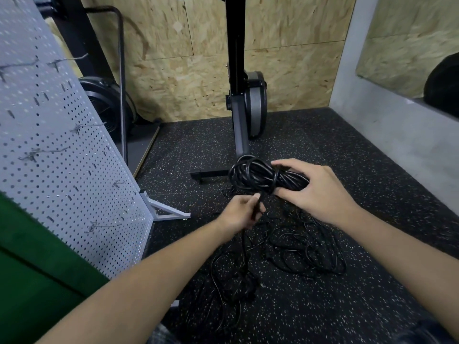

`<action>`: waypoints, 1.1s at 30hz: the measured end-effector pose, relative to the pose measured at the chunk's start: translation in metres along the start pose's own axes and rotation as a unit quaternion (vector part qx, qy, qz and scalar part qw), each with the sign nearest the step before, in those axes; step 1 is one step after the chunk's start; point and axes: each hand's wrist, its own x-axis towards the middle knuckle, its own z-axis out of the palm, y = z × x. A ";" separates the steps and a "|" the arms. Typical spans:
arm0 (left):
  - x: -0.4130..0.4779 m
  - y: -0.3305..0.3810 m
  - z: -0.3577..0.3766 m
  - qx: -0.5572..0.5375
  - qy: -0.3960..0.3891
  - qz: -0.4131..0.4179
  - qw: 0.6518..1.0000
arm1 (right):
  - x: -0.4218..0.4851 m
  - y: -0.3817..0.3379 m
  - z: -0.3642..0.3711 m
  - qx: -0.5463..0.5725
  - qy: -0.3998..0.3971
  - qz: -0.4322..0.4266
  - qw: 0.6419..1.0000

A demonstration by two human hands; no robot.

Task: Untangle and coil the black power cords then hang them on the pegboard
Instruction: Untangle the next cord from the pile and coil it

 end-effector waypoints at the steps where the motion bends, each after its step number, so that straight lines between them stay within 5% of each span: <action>1: -0.004 -0.001 0.010 0.047 0.020 0.019 0.999 | 0.003 0.007 0.001 -0.010 0.020 0.015 1.000; 5: -0.016 0.004 0.028 0.272 -0.011 0.103 0.957 | 0.011 0.036 -0.001 -0.093 0.065 0.088 0.990; 9: -0.023 0.021 0.027 0.373 -0.045 0.168 0.911 | 0.011 0.048 0.002 -0.198 0.033 0.129 0.971; 13: -0.014 0.037 0.012 0.526 0.045 0.260 0.809 | 0.012 0.052 0.009 -0.285 -0.013 0.125 0.950; 21: 0.003 0.046 -0.015 0.558 0.118 0.480 0.666 | 0.010 0.045 0.021 -0.354 -0.170 0.060 0.918; 23: 0.004 0.050 -0.023 0.539 0.127 0.466 0.690 | 0.006 0.042 0.018 -0.313 -0.226 0.057 0.921; 26: 0.004 0.050 -0.037 0.463 0.092 0.387 0.792 | -0.003 0.036 0.006 -0.149 -0.258 0.056 0.953; 30: 0.009 0.051 -0.044 0.243 -0.047 0.273 0.929 | -0.011 0.005 -0.005 -0.032 -0.232 0.053 0.971; 33: 0.004 0.046 -0.048 0.097 -0.129 0.190 0.968 | -0.016 -0.013 -0.009 0.028 -0.214 0.064 0.974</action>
